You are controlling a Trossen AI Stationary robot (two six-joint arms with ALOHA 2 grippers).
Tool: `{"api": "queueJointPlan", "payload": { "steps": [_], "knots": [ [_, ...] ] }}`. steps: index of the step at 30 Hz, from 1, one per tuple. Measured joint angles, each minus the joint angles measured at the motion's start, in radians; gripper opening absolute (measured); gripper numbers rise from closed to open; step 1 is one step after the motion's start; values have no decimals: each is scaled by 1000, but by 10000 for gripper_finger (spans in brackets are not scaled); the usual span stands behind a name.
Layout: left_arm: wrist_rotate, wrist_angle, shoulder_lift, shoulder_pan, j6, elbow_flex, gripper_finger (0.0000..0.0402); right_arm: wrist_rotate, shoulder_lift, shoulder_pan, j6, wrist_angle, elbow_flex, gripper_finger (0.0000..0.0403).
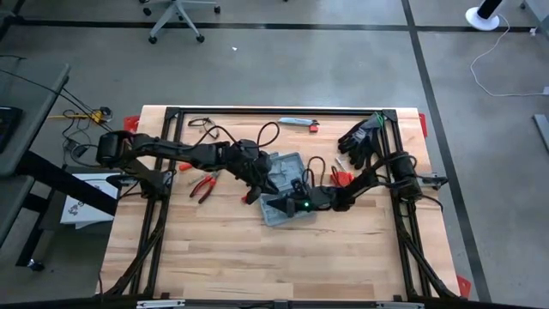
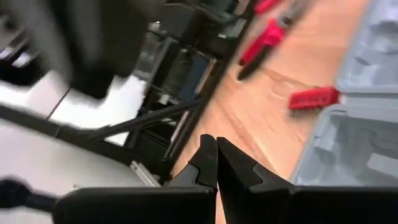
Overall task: Prefit tool cases
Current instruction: Put the left orange terminal block into the gray prefit tool case
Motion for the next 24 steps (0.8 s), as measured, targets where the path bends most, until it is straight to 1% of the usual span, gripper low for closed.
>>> {"api": "queueJointPlan", "payload": {
  "steps": [2,3,5,7,9,10,12,13,14,16,17,18,20,22,23,24],
  "knots": [
    [0,0,0,3,0,0,32,16,-3,5,-59,70,-3,0],
    [0,0,0,5,0,0,32,29,-12,6,-65,57,-1,0],
    [-2,0,0,6,1,0,32,38,-19,5,9,-77,5,0],
    [-6,0,0,10,3,0,32,7,-24,8,79,-208,9,0],
    [2,-2,0,18,2,0,32,-6,-24,8,50,-111,-7,0],
    [4,-1,0,21,2,0,32,-15,-16,9,-2,-9,-14,0],
    [4,0,0,26,2,0,32,-14,-11,10,-76,100,-20,0],
    [4,0,0,26,2,0,32,-12,-19,7,-80,115,-15,0],
    [3,0,0,26,3,0,32,-8,-25,3,-59,70,-11,0],
    [3,1,0,26,11,0,32,-6,-24,-1,32,-123,-8,0],
    [4,0,0,27,11,0,32,-11,-26,-1,64,-178,-5,0],
    [3,0,0,29,11,0,32,-28,-27,-3,79,-163,-17,0],
    [4,0,0,33,9,0,32,-35,-16,-4,12,12,-29,0],
    [0,-1,0,34,8,0,32,-25,-13,3,-52,118,-35,0],
    [0,1,0,34,9,0,32,-18,-28,3,-55,118,-25,0],
    [0,1,0,34,8,0,32,-12,-36,2,-41,53,-17,0]
  ]
}}
